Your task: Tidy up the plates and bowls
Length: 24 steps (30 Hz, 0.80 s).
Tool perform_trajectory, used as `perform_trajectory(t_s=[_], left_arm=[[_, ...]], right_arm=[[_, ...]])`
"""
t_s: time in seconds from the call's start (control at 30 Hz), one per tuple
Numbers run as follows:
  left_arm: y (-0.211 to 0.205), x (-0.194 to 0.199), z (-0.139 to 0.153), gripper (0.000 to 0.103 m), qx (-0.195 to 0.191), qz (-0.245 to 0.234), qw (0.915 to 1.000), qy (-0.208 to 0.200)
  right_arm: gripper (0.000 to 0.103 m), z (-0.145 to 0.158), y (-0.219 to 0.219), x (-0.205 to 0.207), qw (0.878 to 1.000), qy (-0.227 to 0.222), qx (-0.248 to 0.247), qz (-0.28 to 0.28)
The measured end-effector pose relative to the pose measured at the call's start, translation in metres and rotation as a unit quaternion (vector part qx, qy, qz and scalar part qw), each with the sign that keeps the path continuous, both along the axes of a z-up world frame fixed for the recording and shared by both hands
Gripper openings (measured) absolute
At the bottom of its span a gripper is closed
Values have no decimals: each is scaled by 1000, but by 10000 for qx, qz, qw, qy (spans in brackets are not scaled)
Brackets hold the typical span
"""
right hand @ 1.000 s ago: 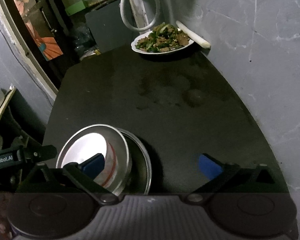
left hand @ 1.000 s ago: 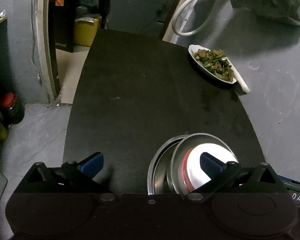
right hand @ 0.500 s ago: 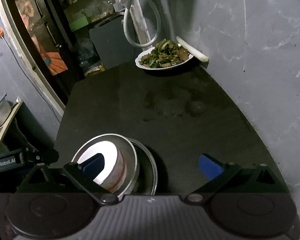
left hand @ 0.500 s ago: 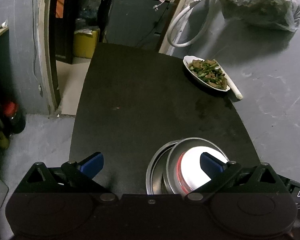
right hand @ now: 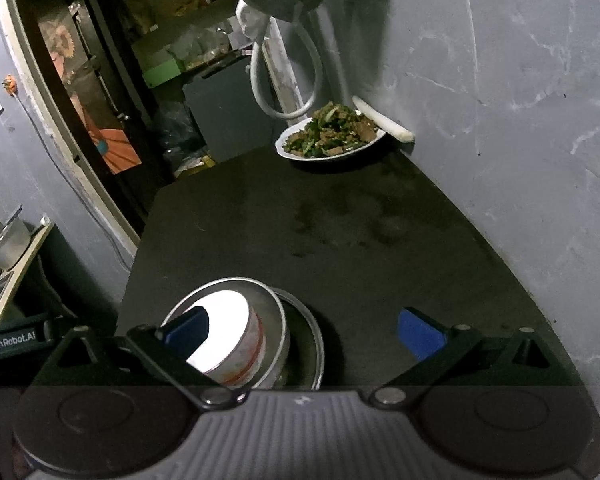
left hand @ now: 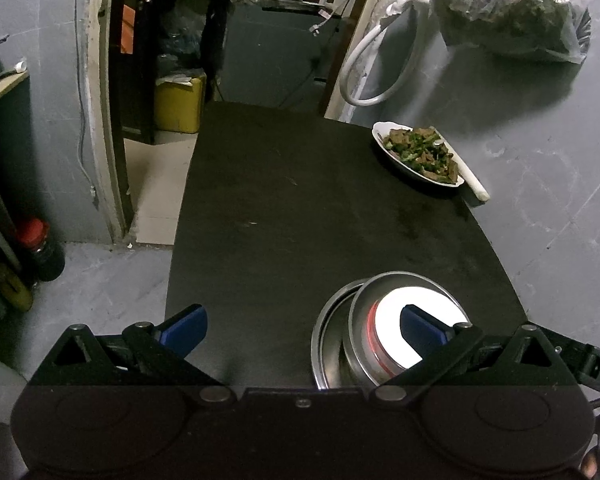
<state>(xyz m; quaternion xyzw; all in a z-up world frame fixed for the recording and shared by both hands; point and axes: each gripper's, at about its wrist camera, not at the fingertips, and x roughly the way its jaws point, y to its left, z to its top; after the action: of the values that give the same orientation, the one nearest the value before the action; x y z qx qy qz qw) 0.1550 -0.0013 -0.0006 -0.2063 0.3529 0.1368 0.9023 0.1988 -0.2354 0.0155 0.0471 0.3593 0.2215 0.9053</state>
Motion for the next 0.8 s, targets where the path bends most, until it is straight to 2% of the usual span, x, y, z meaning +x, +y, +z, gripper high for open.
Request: perform_trajectory(t_s=[0.5, 0.8], left_arm=[[0, -32, 11, 102, 167, -328, 9989, -274], [4, -69, 20, 102, 349, -442, 9970, -527]], right_arm=[[103, 12, 0, -38, 9994, -224, 21, -264], [103, 16, 4, -75, 9982, -400, 113, -428]])
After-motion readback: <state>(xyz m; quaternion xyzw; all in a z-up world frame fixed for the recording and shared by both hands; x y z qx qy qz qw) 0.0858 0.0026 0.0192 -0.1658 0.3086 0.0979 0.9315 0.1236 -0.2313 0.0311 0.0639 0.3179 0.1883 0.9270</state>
